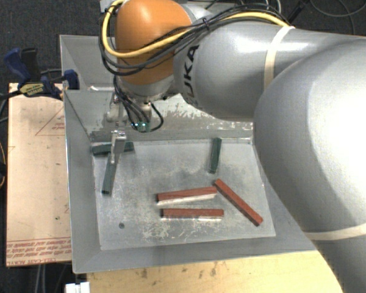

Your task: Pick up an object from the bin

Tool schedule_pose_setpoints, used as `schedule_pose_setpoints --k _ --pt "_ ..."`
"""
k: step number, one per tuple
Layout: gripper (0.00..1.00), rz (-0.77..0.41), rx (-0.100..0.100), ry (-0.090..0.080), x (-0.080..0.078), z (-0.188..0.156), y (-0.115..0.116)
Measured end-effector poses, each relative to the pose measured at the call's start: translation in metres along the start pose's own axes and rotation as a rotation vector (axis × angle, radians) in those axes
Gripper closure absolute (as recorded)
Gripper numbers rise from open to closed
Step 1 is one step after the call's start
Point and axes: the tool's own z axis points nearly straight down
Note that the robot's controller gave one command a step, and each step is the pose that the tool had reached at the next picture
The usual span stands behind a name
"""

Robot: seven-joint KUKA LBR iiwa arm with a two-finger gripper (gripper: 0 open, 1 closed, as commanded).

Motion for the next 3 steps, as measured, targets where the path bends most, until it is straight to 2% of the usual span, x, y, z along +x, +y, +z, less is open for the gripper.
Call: schedule_pose_setpoints --k 1,2,3 --pt "0.0 0.003 -0.002 -0.008 -0.002 -0.006 -0.001" --pt "0.0 -0.173 -0.001 -0.011 -0.003 0.05 -0.005" --pt "0.0 -0.27 0.0 -0.007 -0.002 0.071 -0.006"
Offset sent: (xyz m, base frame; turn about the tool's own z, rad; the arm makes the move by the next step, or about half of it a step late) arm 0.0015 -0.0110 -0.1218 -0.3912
